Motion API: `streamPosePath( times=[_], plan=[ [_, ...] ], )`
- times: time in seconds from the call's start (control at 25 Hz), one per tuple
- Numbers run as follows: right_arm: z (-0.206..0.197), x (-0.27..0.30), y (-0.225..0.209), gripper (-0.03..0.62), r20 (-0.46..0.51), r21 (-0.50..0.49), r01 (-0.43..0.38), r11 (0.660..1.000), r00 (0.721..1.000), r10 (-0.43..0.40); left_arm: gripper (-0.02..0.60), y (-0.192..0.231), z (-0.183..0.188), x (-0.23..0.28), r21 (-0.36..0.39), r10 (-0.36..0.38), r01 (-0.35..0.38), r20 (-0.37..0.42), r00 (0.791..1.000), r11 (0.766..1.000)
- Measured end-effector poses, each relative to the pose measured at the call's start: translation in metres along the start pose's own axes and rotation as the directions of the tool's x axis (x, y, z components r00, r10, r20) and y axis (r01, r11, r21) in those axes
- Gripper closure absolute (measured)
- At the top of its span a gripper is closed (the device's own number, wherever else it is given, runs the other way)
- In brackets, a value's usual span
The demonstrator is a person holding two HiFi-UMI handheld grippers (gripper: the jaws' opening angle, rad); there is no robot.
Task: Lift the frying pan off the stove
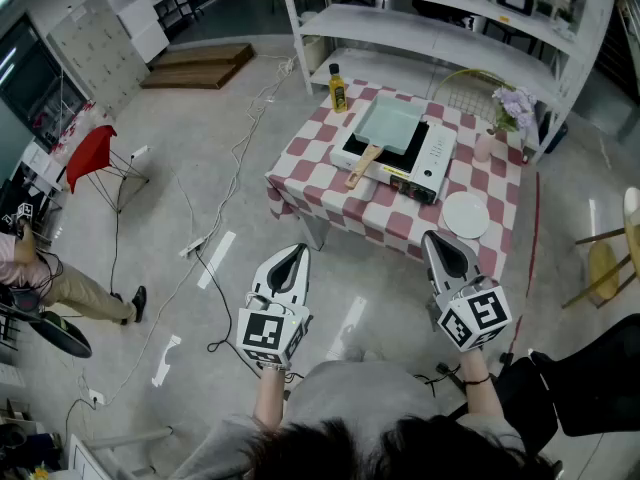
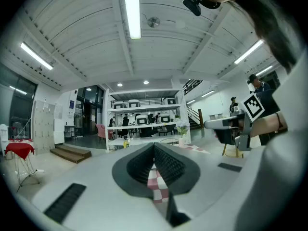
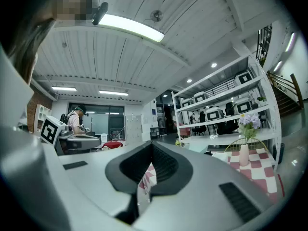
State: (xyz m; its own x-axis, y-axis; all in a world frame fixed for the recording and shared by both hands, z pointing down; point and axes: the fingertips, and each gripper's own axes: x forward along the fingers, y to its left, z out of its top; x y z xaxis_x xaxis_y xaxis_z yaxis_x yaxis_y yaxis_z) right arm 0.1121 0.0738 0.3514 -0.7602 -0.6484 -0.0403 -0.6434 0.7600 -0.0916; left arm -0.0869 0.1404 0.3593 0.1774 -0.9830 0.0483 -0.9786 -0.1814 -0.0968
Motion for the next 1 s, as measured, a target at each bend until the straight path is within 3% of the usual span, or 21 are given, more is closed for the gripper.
streamPosePath(
  times=[0.56, 0.72, 1.0],
  plan=[
    [-0.001, -0.006, -0.002, 0.572, -0.009, 0.015, -0.022, 1.000, 1.000, 0.022, 0.555, -0.016, -0.004, -0.005, 0.001, -0.021, 0.021, -0.006, 1.000, 1.000],
    [-0.001, -0.008, 0.002, 0.572, -0.006, 0.027, -0.056, 0.998, 0.998, 0.056, 0.555, -0.032, -0.004, -0.010, 0.014, -0.060, 0.060, -0.018, 0.998, 0.998],
    [-0.001, -0.010, 0.000, 0.572, 0.014, 0.059, -0.082, 0.995, 0.997, 0.081, 0.555, -0.042, -0.013, -0.025, -0.003, -0.023, 0.023, -0.032, 0.999, 1.000]
  ],
)
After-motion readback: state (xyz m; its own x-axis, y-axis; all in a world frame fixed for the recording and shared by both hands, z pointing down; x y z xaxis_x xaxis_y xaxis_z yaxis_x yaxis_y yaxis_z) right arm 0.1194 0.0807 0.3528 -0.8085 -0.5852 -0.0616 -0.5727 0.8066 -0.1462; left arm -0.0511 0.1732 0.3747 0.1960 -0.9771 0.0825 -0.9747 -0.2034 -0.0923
